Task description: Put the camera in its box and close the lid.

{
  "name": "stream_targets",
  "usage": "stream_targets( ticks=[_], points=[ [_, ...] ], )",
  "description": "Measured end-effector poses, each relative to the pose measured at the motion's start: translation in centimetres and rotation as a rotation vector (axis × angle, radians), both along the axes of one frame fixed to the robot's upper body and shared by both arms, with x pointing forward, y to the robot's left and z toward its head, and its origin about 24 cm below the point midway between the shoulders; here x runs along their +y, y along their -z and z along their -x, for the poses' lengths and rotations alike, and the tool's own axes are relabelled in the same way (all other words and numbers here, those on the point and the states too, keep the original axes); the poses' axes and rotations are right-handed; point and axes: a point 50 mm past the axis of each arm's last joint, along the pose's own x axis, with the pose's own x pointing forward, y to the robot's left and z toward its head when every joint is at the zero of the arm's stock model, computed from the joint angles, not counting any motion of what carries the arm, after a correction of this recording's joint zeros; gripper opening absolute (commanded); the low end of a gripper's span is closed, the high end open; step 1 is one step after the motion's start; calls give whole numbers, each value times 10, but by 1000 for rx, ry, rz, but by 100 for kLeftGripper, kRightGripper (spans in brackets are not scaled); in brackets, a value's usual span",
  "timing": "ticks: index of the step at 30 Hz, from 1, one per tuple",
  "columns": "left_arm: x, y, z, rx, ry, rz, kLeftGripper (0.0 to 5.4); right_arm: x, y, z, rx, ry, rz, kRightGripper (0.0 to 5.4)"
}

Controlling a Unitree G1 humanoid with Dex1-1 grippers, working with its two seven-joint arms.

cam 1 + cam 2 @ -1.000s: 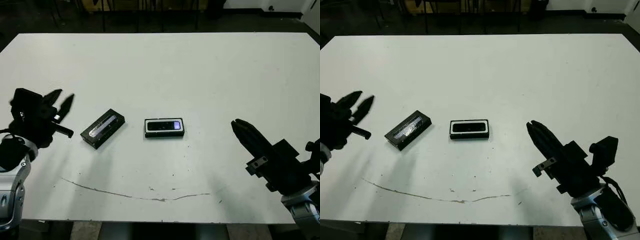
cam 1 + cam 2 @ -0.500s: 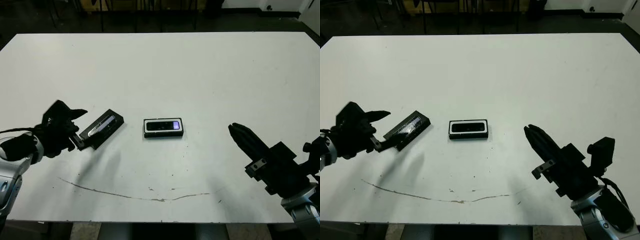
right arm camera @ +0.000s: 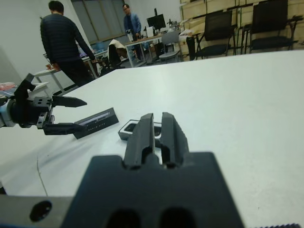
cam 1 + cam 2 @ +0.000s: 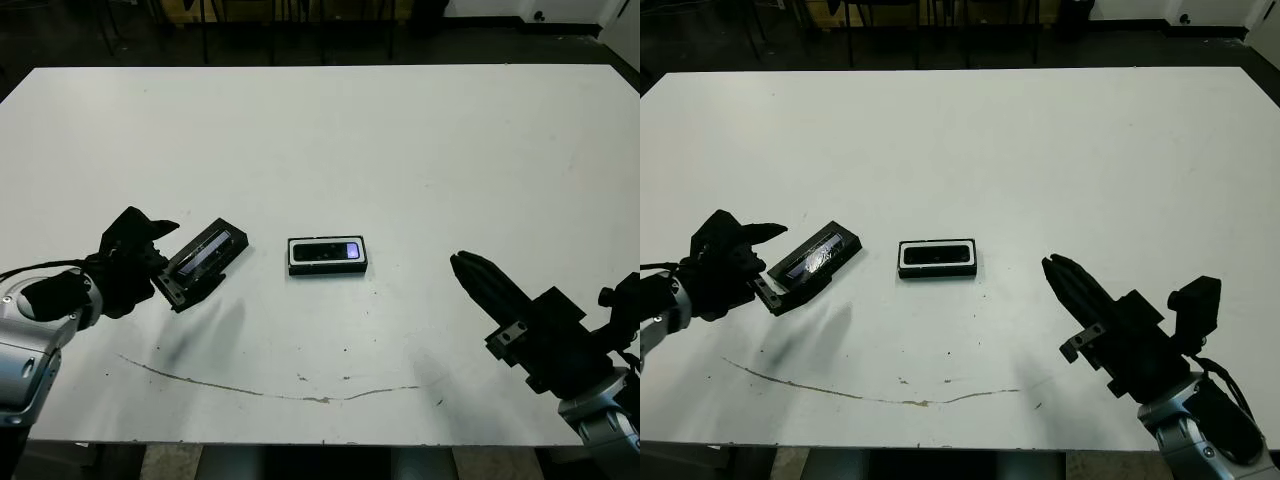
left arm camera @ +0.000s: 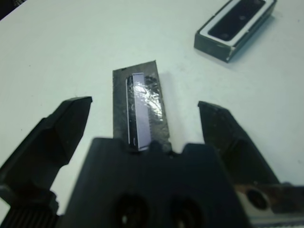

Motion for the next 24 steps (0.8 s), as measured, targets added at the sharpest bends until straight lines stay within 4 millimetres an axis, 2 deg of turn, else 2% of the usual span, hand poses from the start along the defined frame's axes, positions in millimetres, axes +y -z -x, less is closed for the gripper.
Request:
stream_targets(
  ticks=[24],
  points=[
    [3, 21, 5, 78, -85, 55, 538, -2, -3, -1, 10, 7, 16, 0]
  ],
)
